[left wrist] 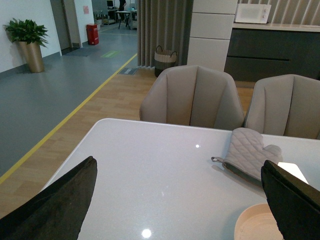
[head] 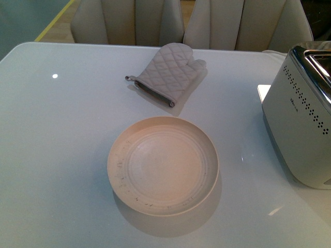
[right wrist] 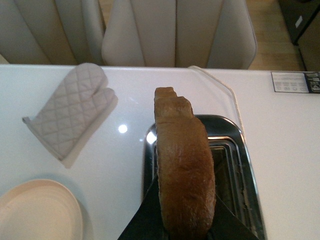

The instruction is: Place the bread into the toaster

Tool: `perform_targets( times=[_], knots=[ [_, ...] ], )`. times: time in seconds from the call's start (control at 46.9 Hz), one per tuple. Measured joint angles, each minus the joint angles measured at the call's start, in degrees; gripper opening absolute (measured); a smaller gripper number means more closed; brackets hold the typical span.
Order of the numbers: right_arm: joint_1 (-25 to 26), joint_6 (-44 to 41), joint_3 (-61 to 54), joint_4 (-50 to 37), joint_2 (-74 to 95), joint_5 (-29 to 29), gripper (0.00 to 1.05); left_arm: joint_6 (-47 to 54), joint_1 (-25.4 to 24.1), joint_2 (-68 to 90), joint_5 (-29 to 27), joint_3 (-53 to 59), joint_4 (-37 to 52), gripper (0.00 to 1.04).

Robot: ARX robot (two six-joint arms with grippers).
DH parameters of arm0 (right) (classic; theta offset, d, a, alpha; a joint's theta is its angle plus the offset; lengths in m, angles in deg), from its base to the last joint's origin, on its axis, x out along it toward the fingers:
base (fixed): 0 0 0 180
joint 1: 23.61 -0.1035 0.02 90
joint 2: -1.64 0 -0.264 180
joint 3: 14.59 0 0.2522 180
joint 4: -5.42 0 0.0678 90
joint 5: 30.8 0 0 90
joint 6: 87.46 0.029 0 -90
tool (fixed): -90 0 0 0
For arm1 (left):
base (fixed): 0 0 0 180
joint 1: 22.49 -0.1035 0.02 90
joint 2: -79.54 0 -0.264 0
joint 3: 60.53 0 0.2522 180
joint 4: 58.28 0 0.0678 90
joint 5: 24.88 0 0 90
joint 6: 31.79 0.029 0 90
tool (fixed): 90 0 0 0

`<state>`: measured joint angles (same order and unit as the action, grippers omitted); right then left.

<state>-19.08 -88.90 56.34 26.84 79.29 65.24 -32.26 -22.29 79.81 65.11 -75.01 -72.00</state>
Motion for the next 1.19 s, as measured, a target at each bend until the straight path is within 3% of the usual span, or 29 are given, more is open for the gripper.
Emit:
perform_targets(
  times=[0.192,0.895,1.193],
  knots=[
    [2.29,-3.69,0.85,2.89,1.7,1.05,0.04,0.0,0.0,0.0,0.0,0.0,0.0,0.98],
    [1.09,-7.1,0.87,5.73,8.66,-1.86,0.04,0.0,0.0,0.0,0.0,0.0,0.0,0.98],
    [-0.09,-9.05,7.04,13.16,14.49,-4.87,0.04,0.0,0.0,0.0,0.0,0.0,0.0,0.98]
  ],
)
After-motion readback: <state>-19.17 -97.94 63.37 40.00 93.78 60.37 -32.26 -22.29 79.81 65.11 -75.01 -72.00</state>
